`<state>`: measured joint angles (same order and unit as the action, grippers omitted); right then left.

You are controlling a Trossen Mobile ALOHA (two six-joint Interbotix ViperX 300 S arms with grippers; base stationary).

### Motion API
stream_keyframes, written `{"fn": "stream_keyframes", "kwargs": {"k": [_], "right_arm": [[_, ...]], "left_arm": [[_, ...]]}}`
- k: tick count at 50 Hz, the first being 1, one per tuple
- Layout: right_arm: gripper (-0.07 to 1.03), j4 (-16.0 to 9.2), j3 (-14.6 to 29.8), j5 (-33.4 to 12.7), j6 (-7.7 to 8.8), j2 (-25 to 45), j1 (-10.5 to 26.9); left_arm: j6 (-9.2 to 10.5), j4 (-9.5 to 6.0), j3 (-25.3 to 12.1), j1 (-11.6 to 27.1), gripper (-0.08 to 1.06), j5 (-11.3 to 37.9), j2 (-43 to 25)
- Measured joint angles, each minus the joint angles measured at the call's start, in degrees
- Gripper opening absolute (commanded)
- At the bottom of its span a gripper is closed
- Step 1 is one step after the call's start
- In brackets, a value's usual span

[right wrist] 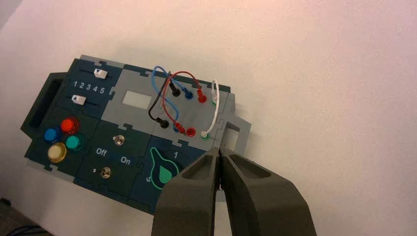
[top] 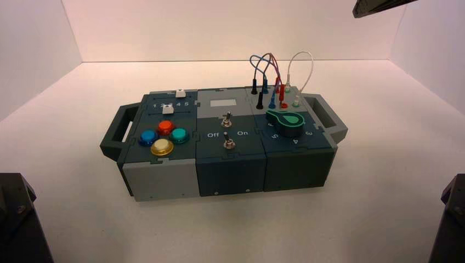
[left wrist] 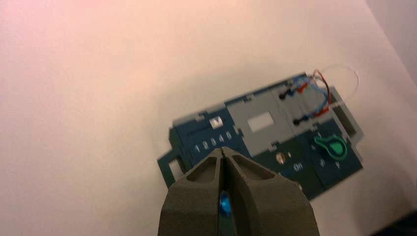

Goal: Flip the bottom switch on with the left gripper.

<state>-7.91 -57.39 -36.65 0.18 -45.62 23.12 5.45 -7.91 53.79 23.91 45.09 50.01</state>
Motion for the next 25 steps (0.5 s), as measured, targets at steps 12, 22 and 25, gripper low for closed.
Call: {"fn": "stream_keyframes", "kwargs": {"k": [12,22,25], "right_arm": [[-0.02,-1.76,-0.18,-0.18,-0.09,0.09,0.18],[-0.02,-2.55,-0.35,-0.09,-0.97,0.7,0.18],[-0.02,-2.64,-0.44,-0.18,-1.14,1.41,0.18]], "left_arm": [[0.88,-2.46,0.09,4.66,-0.03,1.67,-2.29],[0.88,-3.52,0.09,8.96,-0.03,1.76,-6.15],[1.05,-3.69,0.09,9.58,-0.03,1.67,-6.59]]}}
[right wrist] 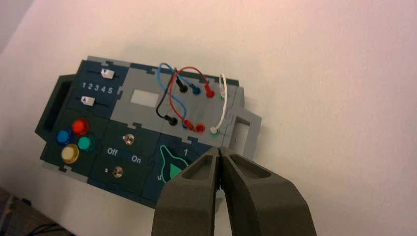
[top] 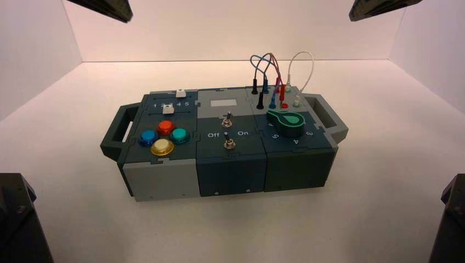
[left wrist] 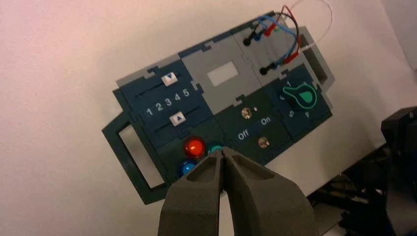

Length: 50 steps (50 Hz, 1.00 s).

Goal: Flip the bottom switch on with the left gripper.

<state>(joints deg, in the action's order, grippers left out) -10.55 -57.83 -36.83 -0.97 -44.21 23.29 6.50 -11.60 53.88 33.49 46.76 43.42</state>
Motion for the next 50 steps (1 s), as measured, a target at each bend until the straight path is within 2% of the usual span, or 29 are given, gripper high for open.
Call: {"fn": "stream_keyframes", "kwargs": {"k": [10,14,15,16,21,24,31,39,44,50], "right_arm": [[-0.02,-0.7,0.09,0.0,-0.09,5.8,0.0],[-0.02,-1.05,0.0,0.18,-0.09,7.38,0.0],[-0.02,-1.14,0.0,0.26,-0.18,7.73,0.0],[-0.02,-1.23,0.0,0.26,-0.26,8.0,-0.09],[-0.02,-1.67,0.09,0.97,-1.23,9.67,-0.09],[-0.02,-1.76,0.0,1.32,-2.11,10.81,0.0],[-0.02,-1.85,0.0,1.67,-4.13,12.74,0.0],[-0.02,-1.93,0.09,2.11,-6.33,15.38,-0.09],[-0.02,-1.93,-0.26,3.43,-7.21,17.49,-0.18],[-0.02,-1.93,-0.62,6.06,-7.65,20.21,-0.18]], "left_arm": [[0.35,-1.32,0.0,2.81,-0.03,-1.41,-0.44],[1.93,-1.85,0.0,2.99,-0.03,-1.49,-0.53],[3.25,-2.02,0.0,3.08,-0.03,-1.58,-0.53],[3.43,-2.02,0.0,3.08,-0.03,-1.58,-0.53],[7.47,-2.46,0.0,3.08,-0.03,-1.32,-1.14],[8.26,-2.46,-0.09,3.08,-0.03,-0.97,-1.85],[9.05,-2.64,-0.7,3.08,-0.03,0.44,-3.25],[9.49,-3.52,-2.02,3.08,-0.03,1.76,-5.45],[9.67,-3.87,-2.72,3.08,-0.03,1.93,-7.03],[11.07,-4.31,-2.9,3.16,-0.03,1.93,-8.26]]}}
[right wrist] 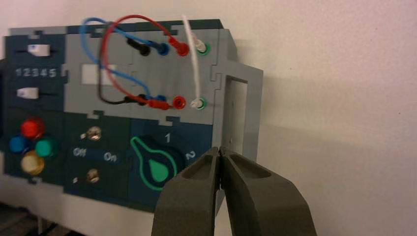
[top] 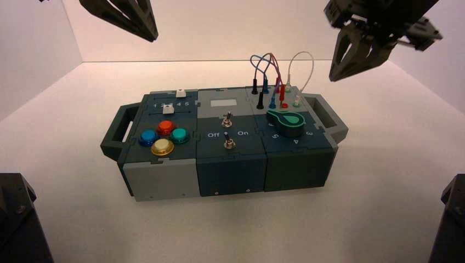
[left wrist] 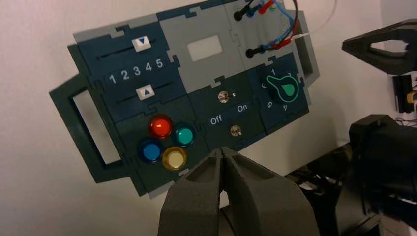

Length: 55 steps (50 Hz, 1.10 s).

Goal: Flip the bottom switch on with the left gripper.

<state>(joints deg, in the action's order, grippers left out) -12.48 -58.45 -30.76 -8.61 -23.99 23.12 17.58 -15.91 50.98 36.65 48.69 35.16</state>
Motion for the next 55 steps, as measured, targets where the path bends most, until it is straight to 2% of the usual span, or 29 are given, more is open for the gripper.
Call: {"fn": "stream_keyframes", "kwargs": {"k": [15,33,42,48,55], "right_arm": [[-0.02,0.09,0.0,4.31,0.0,6.59,0.0],[-0.02,0.7,1.14,8.26,1.23,15.91,0.0],[-0.02,0.62,2.02,9.76,1.58,19.42,0.26],[-0.02,0.62,2.72,10.37,1.67,21.27,0.44],[-0.02,0.53,3.08,10.9,1.85,22.24,0.53]], "left_arm": [[1.05,-0.09,0.0,0.0,-0.03,0.44,-3.69],[1.76,-0.18,0.0,0.7,-0.03,0.97,-6.86],[3.6,-0.18,-0.18,1.93,-0.03,0.97,-7.21],[5.71,-0.18,-0.79,4.48,-0.03,0.97,-9.05],[7.29,-0.18,-1.93,7.56,-0.03,0.97,-12.66]]}}
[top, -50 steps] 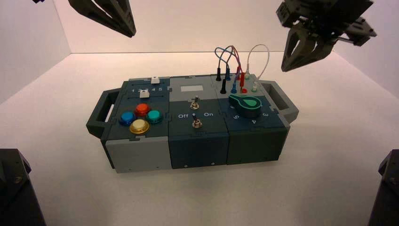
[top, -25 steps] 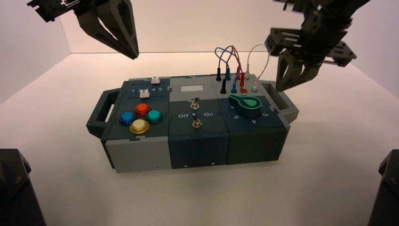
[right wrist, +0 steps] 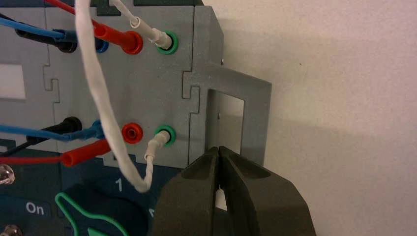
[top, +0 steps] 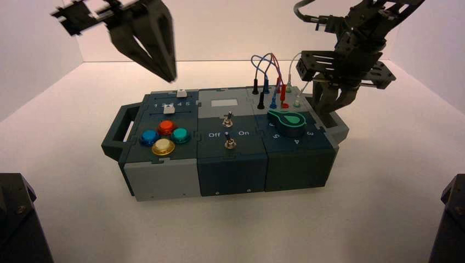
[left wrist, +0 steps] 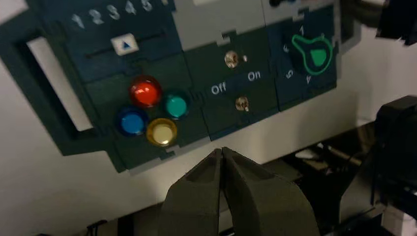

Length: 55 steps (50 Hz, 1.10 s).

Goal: Flip the bottom switch on with the left gripper.

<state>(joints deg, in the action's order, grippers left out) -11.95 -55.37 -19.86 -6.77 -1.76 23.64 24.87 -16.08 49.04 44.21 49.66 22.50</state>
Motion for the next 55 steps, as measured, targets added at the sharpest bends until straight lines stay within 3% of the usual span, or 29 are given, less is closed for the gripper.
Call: {"fn": "stream_keyframes", "kwargs": {"k": [15,31,39,55], "right_arm": [[-0.02,0.09,0.7,-0.18,0.35,1.32,0.09],[-0.02,0.09,1.76,-0.53,0.44,2.29,-0.09],[-0.02,0.09,1.85,-0.44,0.53,2.46,-0.18],[-0.02,0.09,2.11,-0.62,0.44,2.64,-0.09]], "left_arm": [[4.83,-0.09,-3.25,5.8,-0.03,0.0,-8.96],[10.28,0.09,-4.57,7.73,-0.03,0.0,-12.48],[11.51,0.18,-5.1,7.91,-0.03,0.09,-14.24],[11.69,0.62,-8.09,8.53,-0.03,0.88,-20.04]]}}
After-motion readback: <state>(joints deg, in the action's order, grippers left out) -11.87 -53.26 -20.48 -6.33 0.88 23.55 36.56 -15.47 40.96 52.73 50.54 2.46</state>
